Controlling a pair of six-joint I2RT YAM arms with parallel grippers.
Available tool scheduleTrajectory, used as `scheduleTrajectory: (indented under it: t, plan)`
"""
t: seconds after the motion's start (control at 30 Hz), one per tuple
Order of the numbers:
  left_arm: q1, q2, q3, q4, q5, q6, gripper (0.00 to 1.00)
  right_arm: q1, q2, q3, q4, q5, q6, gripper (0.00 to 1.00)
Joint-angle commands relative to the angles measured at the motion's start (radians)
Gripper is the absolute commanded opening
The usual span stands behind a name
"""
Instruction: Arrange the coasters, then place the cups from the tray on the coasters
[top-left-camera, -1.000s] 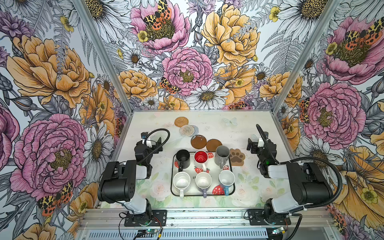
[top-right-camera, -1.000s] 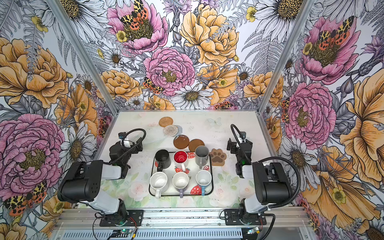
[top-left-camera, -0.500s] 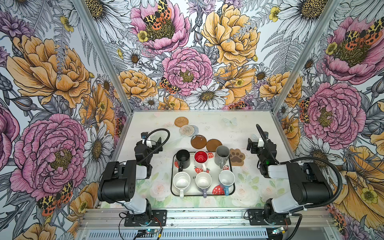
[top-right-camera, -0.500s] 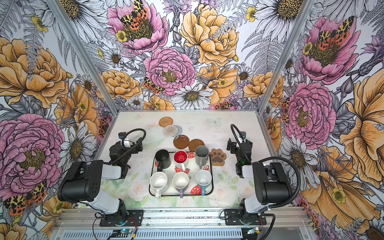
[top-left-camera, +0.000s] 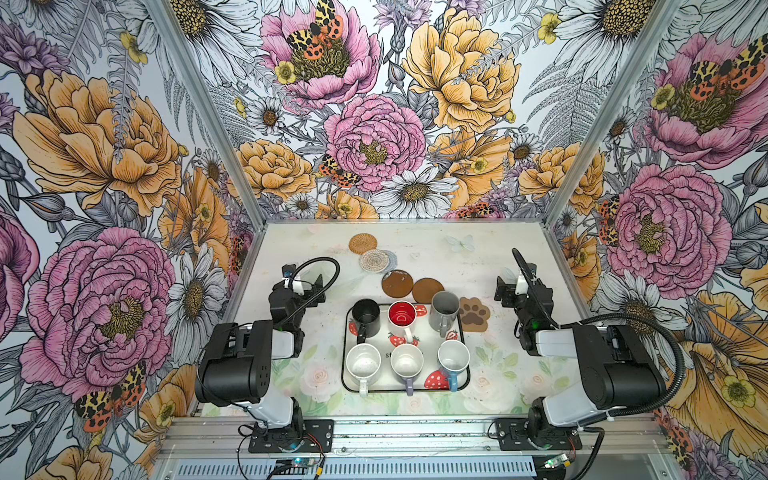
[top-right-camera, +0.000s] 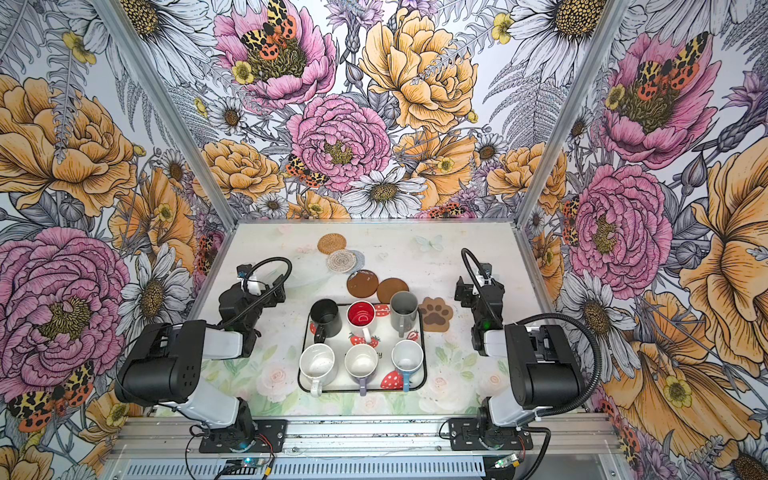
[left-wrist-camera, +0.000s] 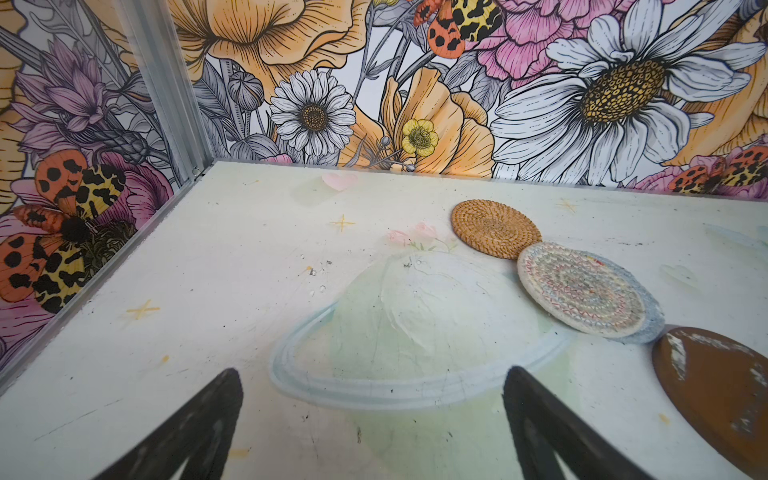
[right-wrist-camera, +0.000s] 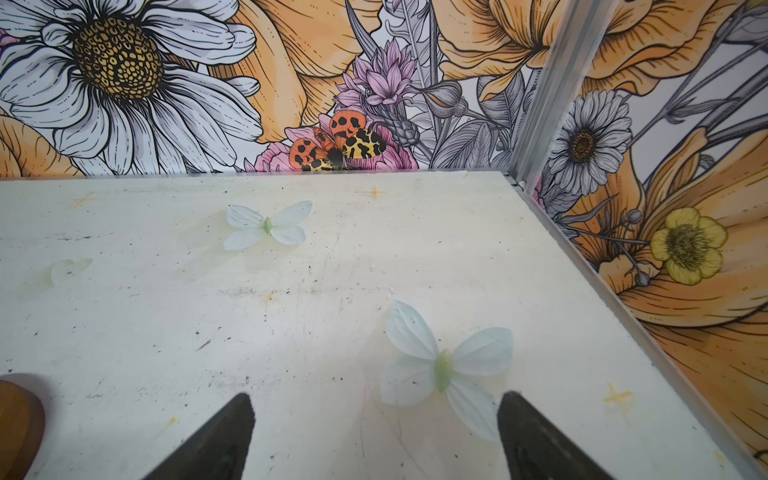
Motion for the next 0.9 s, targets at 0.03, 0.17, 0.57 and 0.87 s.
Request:
scheduleTrajectory:
  t: [0.03, 0.17, 0.57, 0.87]
  plan:
    - [-0.005, -0.015, 0.006, 0.016, 0.007, 0.0, 0.99, -0.003, 0.009, 0.022, 0.007, -0.006, -0.007, 0.94]
    - [-0.006, -0.015, 0.006, 0.016, 0.006, 0.0, 0.99, -0.003, 0.009, 0.022, 0.007, -0.007, -0.007, 0.93]
    - [-0.015, -0.18, 0.142, -0.373, -0.07, -0.018, 0.95, -0.012, -0.102, 0.201, -0.384, 0.124, 0.055, 0.82]
    - [-0.089, -0.345, 0.335, -0.781, -0.041, -0.143, 0.92, 0.012, -0.199, 0.527, -1.005, 0.052, 0.179, 0.72]
